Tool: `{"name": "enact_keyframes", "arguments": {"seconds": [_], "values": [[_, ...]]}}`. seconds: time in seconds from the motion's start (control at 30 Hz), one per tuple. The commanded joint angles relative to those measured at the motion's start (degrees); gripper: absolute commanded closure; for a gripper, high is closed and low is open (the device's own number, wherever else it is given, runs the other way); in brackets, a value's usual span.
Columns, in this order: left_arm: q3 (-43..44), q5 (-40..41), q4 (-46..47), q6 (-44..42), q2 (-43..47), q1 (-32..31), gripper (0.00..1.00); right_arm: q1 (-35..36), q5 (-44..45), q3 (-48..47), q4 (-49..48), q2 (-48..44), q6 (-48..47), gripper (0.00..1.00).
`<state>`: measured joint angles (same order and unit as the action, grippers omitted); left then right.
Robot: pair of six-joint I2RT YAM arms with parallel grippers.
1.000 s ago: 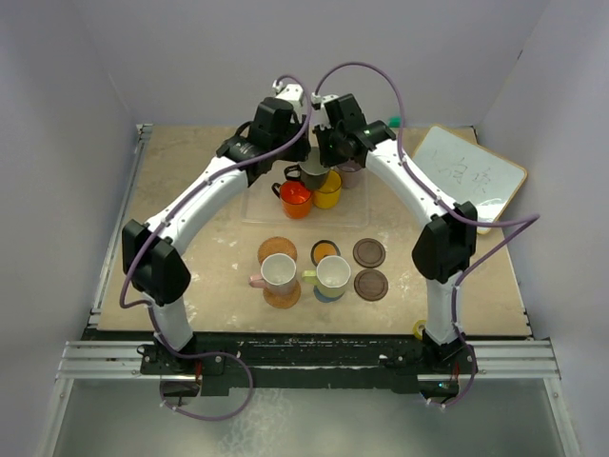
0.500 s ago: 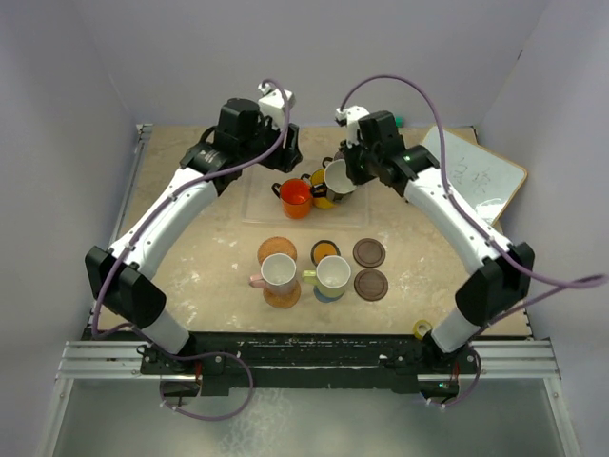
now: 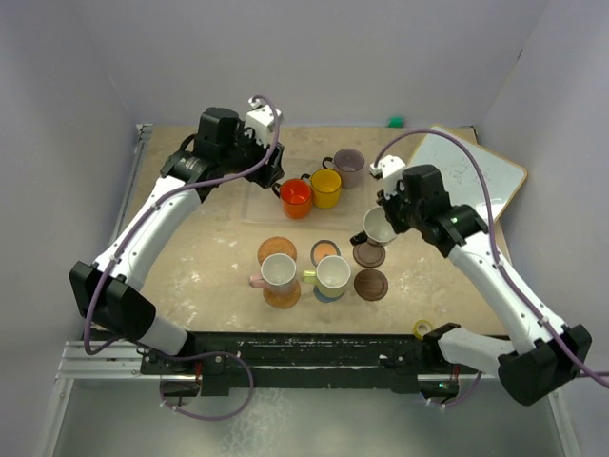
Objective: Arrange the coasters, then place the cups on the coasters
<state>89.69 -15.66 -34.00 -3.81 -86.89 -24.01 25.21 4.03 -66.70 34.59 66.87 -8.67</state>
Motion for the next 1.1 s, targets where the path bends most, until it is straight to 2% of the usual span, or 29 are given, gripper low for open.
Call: {"name": "enact_keyframes", "arguments": {"seconds": [0.0, 0.27, 0.47, 0.77, 1.07], "values": [[-1.88, -0.61, 3.22, -2.78, 3.62, 0.43, 0.35, -2.92, -1.74, 4.08, -1.40, -8.05, -4.80, 1.00], [-3.66, 0.59, 4.70, -2.74, 4.91, 0.41, 0.34, -5.83, -7.88, 10.64, 1.10, -11.55, -5.27, 1.00], [-4.88, 0.83, 5.57, -2.69, 5.97, 0.48, 0.34, -5.83, -12.29, 14.06, 0.89, -9.87, -5.57, 1.00], [-5.64, 1.25, 6.80, -2.39, 6.38, 0.53, 0.34, -5.83, -13.12, 16.84, -4.80, -6.40, -4.61, 1.00], [-5.66, 1.03, 7.37, -2.38, 5.69, 0.47, 0.34, -5.72, -18.06, 18.35, -6.51, -3.09, -6.44, 1.00]]}}
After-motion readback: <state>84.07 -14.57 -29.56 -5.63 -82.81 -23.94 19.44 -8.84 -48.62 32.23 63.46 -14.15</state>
